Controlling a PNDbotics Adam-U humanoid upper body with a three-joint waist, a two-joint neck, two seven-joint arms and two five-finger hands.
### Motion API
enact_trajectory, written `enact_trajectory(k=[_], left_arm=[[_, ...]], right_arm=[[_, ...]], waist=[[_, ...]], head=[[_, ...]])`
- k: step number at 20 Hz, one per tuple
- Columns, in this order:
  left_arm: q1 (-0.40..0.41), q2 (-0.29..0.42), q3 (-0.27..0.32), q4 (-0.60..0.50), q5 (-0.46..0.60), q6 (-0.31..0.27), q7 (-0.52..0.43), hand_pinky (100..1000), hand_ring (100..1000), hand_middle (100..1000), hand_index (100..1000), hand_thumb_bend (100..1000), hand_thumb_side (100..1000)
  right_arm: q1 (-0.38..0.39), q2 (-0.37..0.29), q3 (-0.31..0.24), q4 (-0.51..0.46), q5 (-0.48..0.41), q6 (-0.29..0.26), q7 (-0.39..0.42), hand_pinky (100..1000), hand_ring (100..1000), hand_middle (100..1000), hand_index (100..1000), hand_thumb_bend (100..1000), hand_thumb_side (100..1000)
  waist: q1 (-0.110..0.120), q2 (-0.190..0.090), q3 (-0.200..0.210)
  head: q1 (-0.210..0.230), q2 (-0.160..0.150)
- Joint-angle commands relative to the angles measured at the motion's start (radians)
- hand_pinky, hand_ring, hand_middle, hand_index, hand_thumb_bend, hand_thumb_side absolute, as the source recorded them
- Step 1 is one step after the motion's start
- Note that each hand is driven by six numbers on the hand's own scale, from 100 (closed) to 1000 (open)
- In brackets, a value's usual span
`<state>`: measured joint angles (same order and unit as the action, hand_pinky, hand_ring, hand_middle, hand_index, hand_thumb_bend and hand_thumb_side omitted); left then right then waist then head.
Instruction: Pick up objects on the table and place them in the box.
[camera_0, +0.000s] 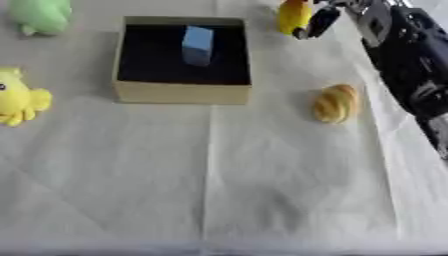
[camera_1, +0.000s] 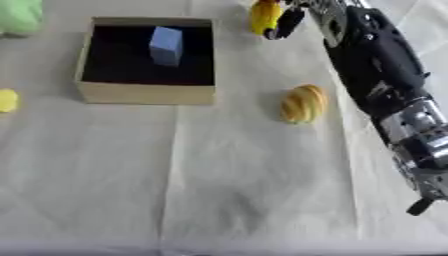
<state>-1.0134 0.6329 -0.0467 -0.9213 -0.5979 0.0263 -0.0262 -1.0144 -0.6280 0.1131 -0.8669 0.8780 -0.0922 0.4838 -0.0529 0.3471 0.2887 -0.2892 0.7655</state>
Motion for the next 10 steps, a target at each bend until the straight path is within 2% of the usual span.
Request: enact_trajectory(k=[1, 7, 10], left_arm=[[-0.027, 0.022, 0.001, -0.026, 0.010, -0.001, -0.003, 831, 916, 901, 942, 630, 493], [-0.032, 0.019, 0.000, -0.035, 0.014, -0.003, -0.005, 831, 916, 901, 942, 628, 494], [-0.031, 0.020, 0.000, -0.037, 0.015, -0.002, -0.005, 831, 915, 900, 942, 627, 495]], right_arm=[[-0.016, -0.015, -0.010, -0.003, -0.003, 0.007, -0.032, 813, 861, 843, 913, 233, 100], [-0.011, -0.010, -0.004, -0.002, 0.035, 0.004, -0.078, 787, 806, 755, 835, 232, 100], [-0.011, -0.009, -0.007, -0.004, 0.045, 0.005, -0.123, 754, 751, 628, 749, 208, 100]], waist=[[-0.007, -0.002, 0.004], [-0.005, 0.009, 0.013], [-0.003, 0.011, 0.013]], head=[[-0.010, 0.004], [-0.023, 0.004], [-0.025, 0.004]])
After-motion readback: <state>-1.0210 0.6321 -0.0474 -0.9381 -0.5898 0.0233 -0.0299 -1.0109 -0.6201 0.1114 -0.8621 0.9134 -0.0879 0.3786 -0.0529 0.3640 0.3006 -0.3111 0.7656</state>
